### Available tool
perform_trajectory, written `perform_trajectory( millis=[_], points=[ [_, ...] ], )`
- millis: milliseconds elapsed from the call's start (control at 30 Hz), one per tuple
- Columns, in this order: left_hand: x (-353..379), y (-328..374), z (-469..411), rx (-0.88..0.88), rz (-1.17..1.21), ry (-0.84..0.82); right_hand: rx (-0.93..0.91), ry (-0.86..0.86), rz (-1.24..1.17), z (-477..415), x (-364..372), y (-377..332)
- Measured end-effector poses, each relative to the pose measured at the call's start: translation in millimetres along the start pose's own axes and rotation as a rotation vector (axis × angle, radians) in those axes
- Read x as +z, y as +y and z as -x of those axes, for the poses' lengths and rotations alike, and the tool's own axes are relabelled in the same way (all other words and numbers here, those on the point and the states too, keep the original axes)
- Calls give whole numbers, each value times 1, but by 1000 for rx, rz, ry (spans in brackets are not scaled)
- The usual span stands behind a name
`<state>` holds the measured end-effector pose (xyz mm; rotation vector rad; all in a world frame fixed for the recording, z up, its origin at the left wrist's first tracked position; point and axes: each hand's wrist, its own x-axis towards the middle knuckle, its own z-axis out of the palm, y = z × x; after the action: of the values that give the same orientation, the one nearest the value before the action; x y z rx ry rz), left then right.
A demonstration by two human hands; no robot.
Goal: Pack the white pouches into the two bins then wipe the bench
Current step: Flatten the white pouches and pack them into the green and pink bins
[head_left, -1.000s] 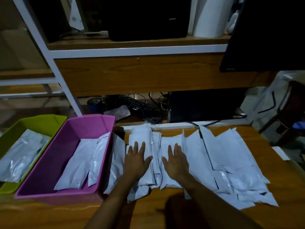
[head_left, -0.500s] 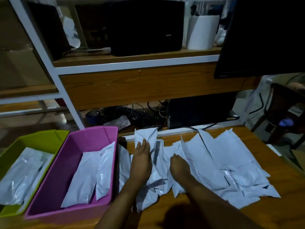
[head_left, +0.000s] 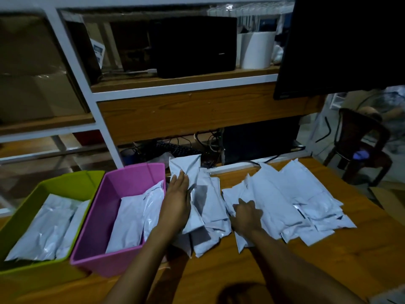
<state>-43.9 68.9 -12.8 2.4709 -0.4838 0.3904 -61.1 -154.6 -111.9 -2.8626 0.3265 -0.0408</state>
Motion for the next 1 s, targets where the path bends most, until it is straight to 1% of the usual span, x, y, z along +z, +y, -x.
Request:
perform_trajectory(
  millis=[167, 267, 400, 500, 600, 667, 733, 800, 900, 1000],
  points=[
    [-24, 8, 17, 6, -23, 39, -11, 247, -27, 11, -33, -5],
    [-40, 11, 23, 10, -46, 69, -82, 383, -141, 20, -63, -23],
    [-69, 1, 32, -32, -74, 121, -156, 442, -290, 40, -97, -74],
    [-94, -23, 41, -73, -107, 159, -228, 473, -403, 53, -112, -115],
    [-118, -53, 44, -111, -156, 164, -300, 448, -521, 61, -116, -156],
    [-128, -75, 43, -115, -181, 150, -348, 378, -619, 64, -115, -185],
    [-137, -94, 40, -145, -204, 133, -381, 308, -668, 62, -111, -214],
    [-142, -114, 35, -192, -207, 96, -373, 253, -657, 56, -103, -241],
    [-132, -146, 26, -165, -243, 15, -351, 186, -582, 37, -77, -272],
    [-113, -175, 19, -193, -226, -159, -327, 122, -433, 17, -44, -290]
  ],
)
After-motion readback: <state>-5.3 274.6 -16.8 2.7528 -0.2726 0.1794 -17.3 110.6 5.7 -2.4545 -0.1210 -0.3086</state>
